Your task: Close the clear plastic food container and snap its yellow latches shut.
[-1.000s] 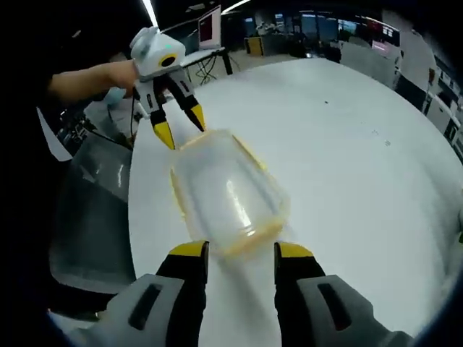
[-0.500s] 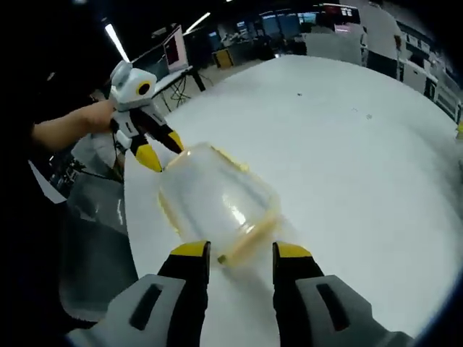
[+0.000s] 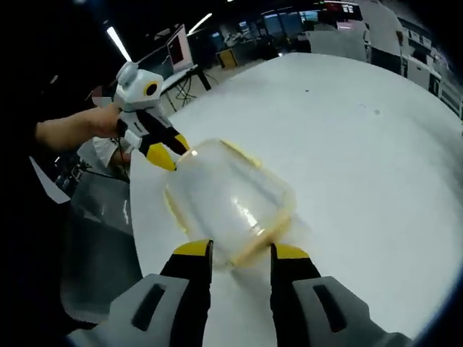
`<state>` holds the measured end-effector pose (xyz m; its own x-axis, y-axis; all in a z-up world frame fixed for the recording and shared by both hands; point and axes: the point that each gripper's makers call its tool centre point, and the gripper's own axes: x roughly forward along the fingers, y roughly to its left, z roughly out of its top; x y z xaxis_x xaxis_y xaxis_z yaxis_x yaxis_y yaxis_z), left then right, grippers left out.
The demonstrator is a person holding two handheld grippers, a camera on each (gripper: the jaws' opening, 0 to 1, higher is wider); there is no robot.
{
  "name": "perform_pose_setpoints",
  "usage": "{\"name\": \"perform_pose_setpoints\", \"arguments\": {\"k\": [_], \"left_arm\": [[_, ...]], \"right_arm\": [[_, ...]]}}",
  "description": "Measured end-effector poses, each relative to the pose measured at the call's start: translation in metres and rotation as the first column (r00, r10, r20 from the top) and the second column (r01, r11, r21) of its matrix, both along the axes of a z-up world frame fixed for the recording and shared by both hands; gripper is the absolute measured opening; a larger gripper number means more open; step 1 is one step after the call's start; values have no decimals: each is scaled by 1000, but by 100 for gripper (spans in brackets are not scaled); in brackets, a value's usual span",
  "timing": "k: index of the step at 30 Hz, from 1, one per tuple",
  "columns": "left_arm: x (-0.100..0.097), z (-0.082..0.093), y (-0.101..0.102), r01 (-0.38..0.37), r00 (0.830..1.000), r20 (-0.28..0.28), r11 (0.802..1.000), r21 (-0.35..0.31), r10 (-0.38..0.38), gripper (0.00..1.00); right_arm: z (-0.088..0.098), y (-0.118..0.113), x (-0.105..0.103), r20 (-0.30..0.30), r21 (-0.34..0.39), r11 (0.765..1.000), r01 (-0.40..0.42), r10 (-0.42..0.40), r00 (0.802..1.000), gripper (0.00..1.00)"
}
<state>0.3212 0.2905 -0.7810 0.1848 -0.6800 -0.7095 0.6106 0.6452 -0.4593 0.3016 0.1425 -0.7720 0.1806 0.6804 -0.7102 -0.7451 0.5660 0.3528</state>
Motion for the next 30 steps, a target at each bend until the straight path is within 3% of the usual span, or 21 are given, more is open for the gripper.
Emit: {"name": "perform_pose_setpoints", "arguments": {"k": [1, 2, 3, 4, 5, 6, 11, 13, 23, 26, 30], "left_arm": [[-1, 0, -2, 1, 1000, 3, 1000, 0, -1, 19], [-14, 1, -10, 13, 997, -73, 999, -32, -15, 17], [1, -3, -8, 13, 1000, -7, 1000, -14, -13, 17], [-1, -4, -6, 14, 999, -29, 1000, 11, -14, 17], [1, -7, -6, 26, 1000, -16, 999, 19, -25, 17], [0, -6, -5, 26, 999, -23, 999, 29, -26, 17], [3, -8, 2, 19, 1000, -24, 1000, 19, -19, 18], [4, -7, 2, 10, 1000, -12, 1000, 11, -10, 18], [5, -3, 2, -21, 1000, 10, 999, 38, 21, 20], [5, 1, 0, -2, 997, 76, 997, 80, -4, 20], [6, 2, -1, 7, 993, 113, 995, 102, -18, 21]], "right_arm": [[-1, 0, 0, -6, 4, 1000, 2, -2, 1000, 28], [0, 2, 2, -4, 19, 1000, 7, -7, 1000, 27], [1, 1, 3, -15, 25, 1000, 10, -9, 1000, 26], [4, 5, 3, -39, 66, 998, 19, -17, 999, 24], [4, 2, 4, -90, 62, 995, 80, -74, 993, 24], [5, -3, 2, -80, 47, 998, 40, -36, 996, 23], [-3, 6, -4, -89, 27, 998, 57, -54, 995, 24], [-3, 4, -5, -113, 51, 992, 115, -109, 988, 25], [-3, 5, -3, -92, 46, 988, 150, -145, 985, 26], [-3, 4, -1, -104, 26, 990, 137, -134, 986, 26], [-2, 3, -1, -78, -12, 993, 115, -116, 990, 27]]}}
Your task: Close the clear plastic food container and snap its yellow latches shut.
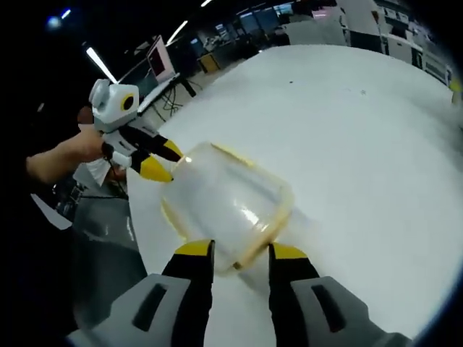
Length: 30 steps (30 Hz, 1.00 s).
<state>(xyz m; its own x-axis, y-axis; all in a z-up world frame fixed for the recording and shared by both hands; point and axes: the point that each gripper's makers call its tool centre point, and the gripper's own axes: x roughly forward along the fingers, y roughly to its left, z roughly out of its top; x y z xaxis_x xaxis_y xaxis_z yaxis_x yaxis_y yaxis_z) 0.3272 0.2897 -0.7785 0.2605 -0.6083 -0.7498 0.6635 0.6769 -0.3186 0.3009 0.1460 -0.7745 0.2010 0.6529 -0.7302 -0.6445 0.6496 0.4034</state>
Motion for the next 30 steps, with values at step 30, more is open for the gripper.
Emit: {"name": "perform_pose_setpoints", "arguments": {"k": [30], "left_arm": [[-2, 24, -46, 299, 872, 338, 932, 205, -354, 24]], "right_arm": [[17, 46, 17, 326, -117, 948, -295, 317, 891, 39]]}}
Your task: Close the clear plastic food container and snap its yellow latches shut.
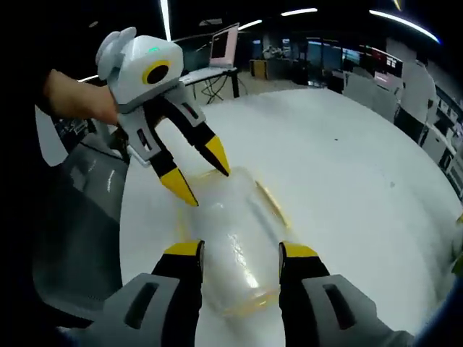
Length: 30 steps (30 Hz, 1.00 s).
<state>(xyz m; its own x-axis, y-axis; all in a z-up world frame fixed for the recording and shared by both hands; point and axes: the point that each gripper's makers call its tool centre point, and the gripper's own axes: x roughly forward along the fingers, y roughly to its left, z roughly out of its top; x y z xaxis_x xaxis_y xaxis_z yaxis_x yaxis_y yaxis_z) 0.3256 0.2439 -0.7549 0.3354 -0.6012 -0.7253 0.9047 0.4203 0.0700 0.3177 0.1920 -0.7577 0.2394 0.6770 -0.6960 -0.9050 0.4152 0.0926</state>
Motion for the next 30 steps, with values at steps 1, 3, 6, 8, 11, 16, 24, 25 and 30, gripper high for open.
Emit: {"name": "perform_pose_setpoints", "arguments": {"k": [1, 3, 6, 8, 11, 16, 24, 25, 30], "left_arm": [[-1, 1, -4, 26, 1000, 7, 1000, 0, -26, 24], [-3, 2, -10, 49, 999, 10, 999, -7, -49, 25], [-5, 2, -16, 68, 998, 7, 998, -7, -68, 25], [-7, 0, -18, 78, 997, 4, 997, -7, -78, 25], [-9, -2, -21, 91, 996, 1, 996, -3, -91, 25], [-9, 0, -26, 95, 995, -7, 995, -20, -95, 25], [-19, 0, -34, 133, 991, 12, 991, -19, -132, 35], [-20, 0, -35, 135, 991, 11, 991, -20, -135, 36], [-26, -7, -36, 180, 983, 26, 983, 24, -181, 39]], "right_arm": [[0, 2, 0, -2, 2, 1000, 2, -2, 1000, 39], [0, 5, 2, -7, 13, 1000, 3, -3, 1000, 39], [1, 10, 4, -4, 18, 1000, -8, 8, 1000, 38], [3, 13, 5, -3, 22, 1000, -15, 15, 1000, 38], [5, 15, 8, -4, 30, 999, -18, 18, 1000, 37], [7, 19, 15, 8, 28, 999, -27, 26, 1000, 37], [3, 24, 17, -5, 2, 998, -65, 65, 998, 36], [3, 24, 18, -12, 3, 998, -69, 69, 998, 36], [8, 26, 23, -29, 8, 997, -77, 77, 997, 35]]}}
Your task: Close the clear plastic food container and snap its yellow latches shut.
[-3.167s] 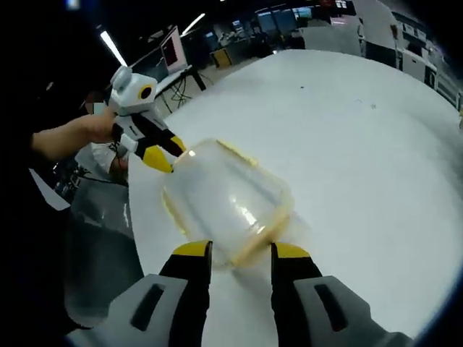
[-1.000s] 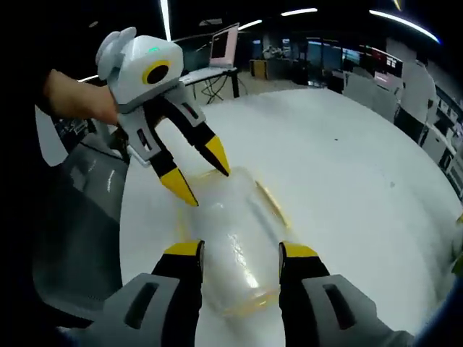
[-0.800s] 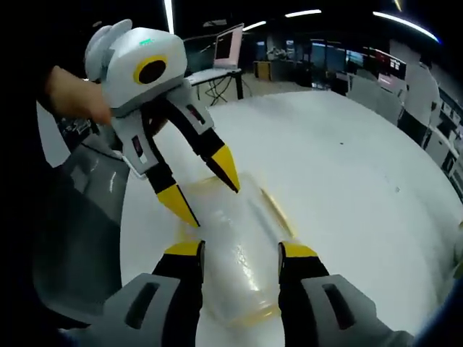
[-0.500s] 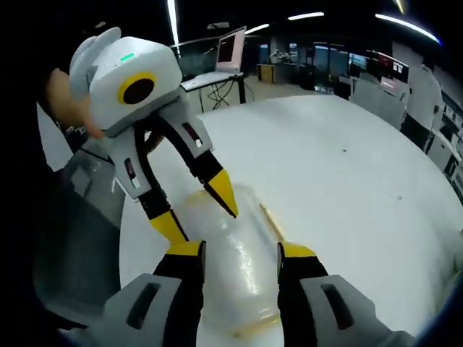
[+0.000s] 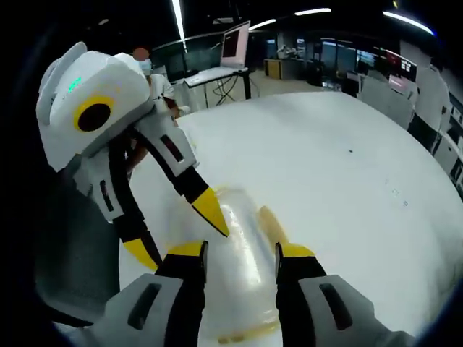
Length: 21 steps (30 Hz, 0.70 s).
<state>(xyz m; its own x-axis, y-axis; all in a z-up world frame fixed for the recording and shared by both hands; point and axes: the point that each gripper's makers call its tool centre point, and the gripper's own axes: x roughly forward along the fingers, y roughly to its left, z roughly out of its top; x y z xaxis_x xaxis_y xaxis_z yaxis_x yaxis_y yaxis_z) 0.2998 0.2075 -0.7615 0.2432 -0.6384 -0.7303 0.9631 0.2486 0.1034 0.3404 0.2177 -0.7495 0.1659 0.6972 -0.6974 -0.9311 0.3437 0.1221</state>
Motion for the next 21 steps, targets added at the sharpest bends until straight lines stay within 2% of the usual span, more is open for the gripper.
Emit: {"name": "perform_pose_setpoints", "arguments": {"k": [7, 11, 19, 21], "left_arm": [[-6, -8, -5, 46, 998, 33, 998, 48, -47, 40], [-5, -11, -4, 67, 995, 72, 994, 85, -73, 40], [-2, -11, -5, 64, 994, 85, 994, 87, -72, 41], [-2, -12, -4, 61, 994, 86, 994, 87, -69, 41]], "right_arm": [[-4, -2, 11, 5, -45, 998, -37, 37, 999, 37], [-6, 1, 10, -28, -59, 995, -75, 74, 997, 36], [-17, 2, 12, -107, -122, 977, -176, 163, 981, 36], [-20, 1, 16, -98, -156, 967, -202, 189, 977, 38]]}}
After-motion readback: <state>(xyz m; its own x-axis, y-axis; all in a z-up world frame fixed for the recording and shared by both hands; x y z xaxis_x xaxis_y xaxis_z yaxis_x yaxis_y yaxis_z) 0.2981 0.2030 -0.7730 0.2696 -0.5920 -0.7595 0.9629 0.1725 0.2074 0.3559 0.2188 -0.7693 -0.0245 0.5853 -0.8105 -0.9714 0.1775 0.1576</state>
